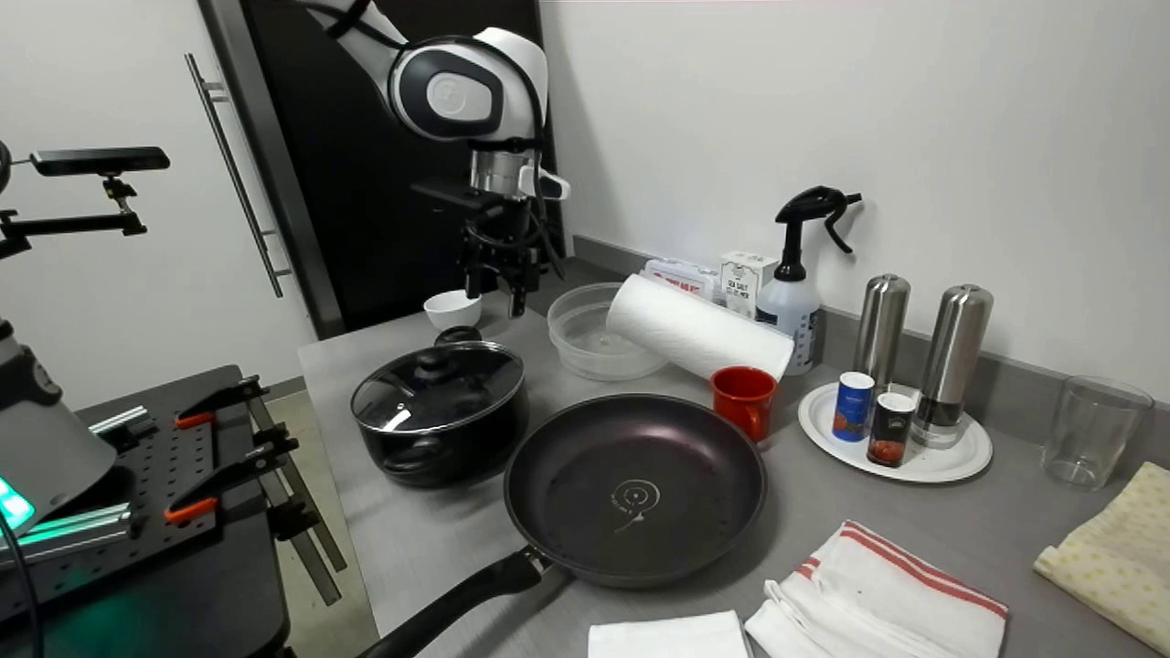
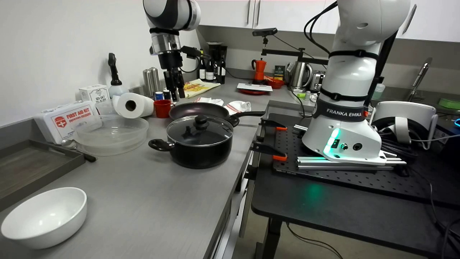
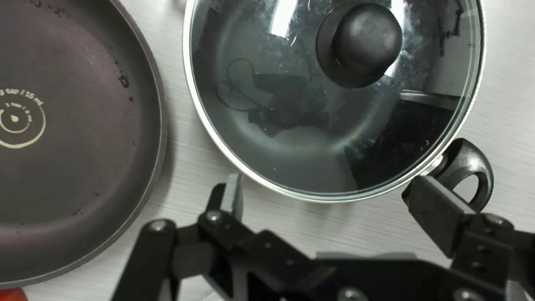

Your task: Move the red mug to the right

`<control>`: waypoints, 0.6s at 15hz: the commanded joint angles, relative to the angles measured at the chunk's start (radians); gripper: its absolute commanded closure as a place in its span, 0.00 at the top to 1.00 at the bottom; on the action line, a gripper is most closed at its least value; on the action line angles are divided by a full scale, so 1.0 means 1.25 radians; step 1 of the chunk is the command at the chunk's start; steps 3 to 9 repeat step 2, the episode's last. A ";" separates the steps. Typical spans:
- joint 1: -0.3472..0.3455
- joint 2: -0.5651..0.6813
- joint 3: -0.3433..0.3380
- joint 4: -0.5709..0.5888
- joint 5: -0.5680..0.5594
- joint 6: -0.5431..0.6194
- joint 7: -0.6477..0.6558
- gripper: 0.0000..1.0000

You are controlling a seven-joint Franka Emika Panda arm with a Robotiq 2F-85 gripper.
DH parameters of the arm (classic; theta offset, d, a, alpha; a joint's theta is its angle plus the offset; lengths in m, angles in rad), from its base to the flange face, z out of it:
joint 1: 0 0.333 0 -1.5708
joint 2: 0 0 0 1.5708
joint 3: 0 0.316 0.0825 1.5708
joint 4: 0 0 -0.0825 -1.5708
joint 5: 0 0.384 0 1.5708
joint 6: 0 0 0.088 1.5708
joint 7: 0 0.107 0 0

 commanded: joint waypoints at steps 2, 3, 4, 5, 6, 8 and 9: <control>0.010 -0.001 -0.011 0.000 0.005 -0.002 -0.003 1.00; 0.010 -0.001 -0.011 0.000 0.005 -0.002 -0.003 1.00; 0.010 -0.001 -0.011 0.000 0.005 -0.002 -0.003 1.00; 0.010 -0.001 -0.011 0.000 0.005 -0.002 -0.003 1.00; 0.010 -0.001 -0.011 0.000 0.005 -0.002 -0.003 1.00; 0.010 -0.001 -0.011 0.000 0.005 -0.002 -0.003 1.00; 0.010 -0.001 -0.011 0.000 0.005 -0.002 -0.003 1.00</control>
